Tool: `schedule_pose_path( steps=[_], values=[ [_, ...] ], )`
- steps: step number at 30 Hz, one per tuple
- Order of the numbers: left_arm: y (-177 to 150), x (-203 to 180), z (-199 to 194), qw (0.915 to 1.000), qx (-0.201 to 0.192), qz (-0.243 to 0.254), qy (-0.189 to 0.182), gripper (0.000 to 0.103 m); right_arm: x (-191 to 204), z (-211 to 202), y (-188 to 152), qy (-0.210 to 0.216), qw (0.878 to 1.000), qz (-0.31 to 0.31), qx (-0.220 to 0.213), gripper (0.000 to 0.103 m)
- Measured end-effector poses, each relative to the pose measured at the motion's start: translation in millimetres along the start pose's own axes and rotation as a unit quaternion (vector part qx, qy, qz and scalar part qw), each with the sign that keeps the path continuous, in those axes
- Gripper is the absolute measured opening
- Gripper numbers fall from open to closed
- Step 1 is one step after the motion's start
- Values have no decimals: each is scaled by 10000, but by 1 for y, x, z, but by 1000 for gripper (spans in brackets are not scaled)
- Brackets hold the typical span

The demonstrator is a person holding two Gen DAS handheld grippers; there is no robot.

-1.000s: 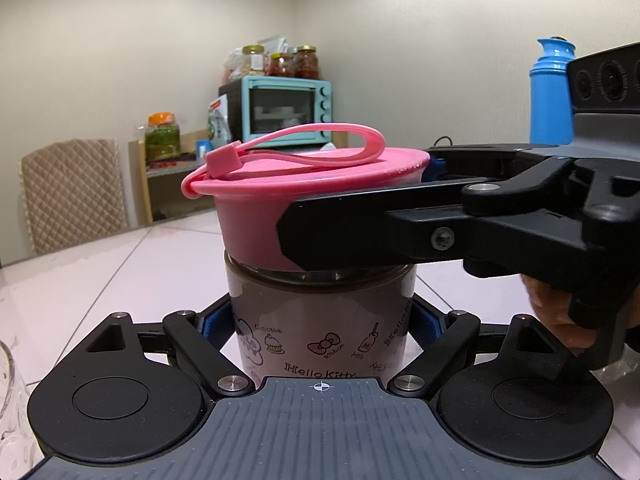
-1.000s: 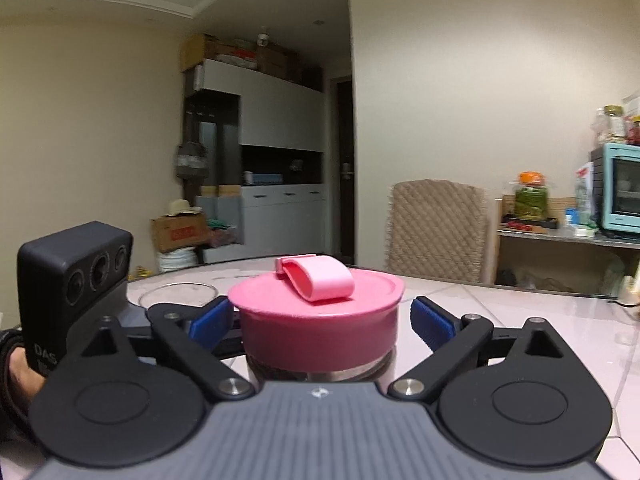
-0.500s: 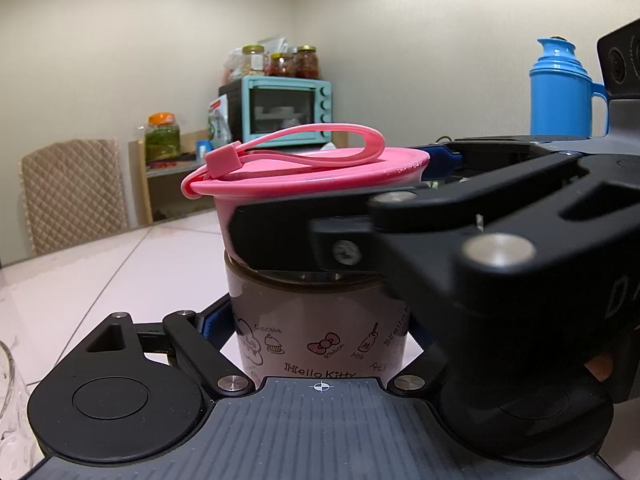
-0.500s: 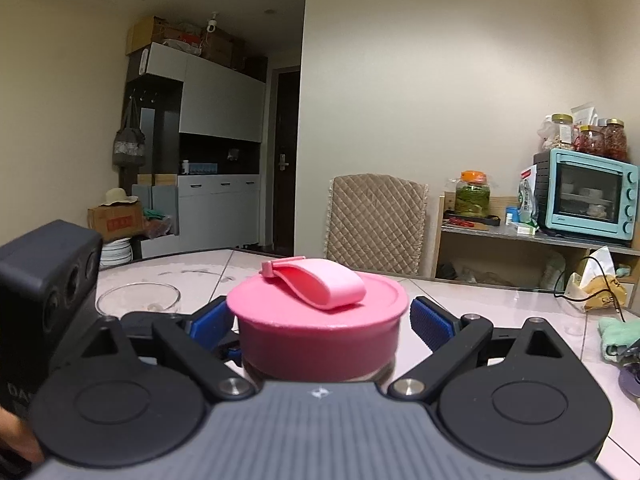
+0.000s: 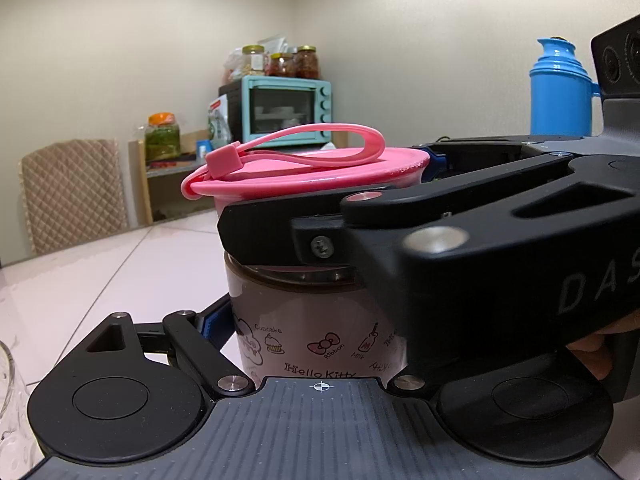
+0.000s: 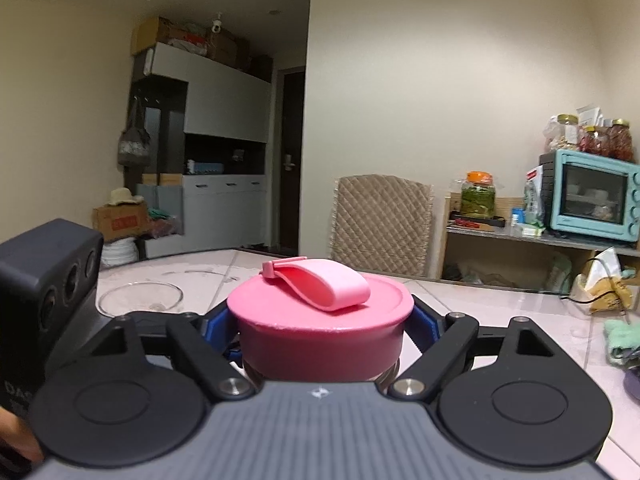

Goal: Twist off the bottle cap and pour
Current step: 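Lift the loosened pink lid up off the jar with the right gripper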

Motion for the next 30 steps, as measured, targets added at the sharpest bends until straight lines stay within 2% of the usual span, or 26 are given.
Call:
schedule_pose_path(
  steps=[5,12,19,30],
  values=[
    [1,0,1,10000,-2,-7,-17,90,-17,-6,3,568,9970,428,-296,86],
    [2,1,2,10000,-4,0,-12,90,-18,-14,15,553,9964,343,-547,86],
    [3,3,2,10000,-13,19,7,90,-23,-27,24,277,9967,389,-663,86],
    [5,4,2,9999,-40,20,103,90,-46,-49,21,-507,9949,594,-632,86]
  ],
)
Point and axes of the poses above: each gripper's, at about its wrist camera, not at the fingertips, and z roughly the way its jaws point, x to its left, y to its top, the point moved 8 cm from there along z, roughly the way its jaws point, and after that the axes turned 5 degrees about x, right-handed, at the moved point
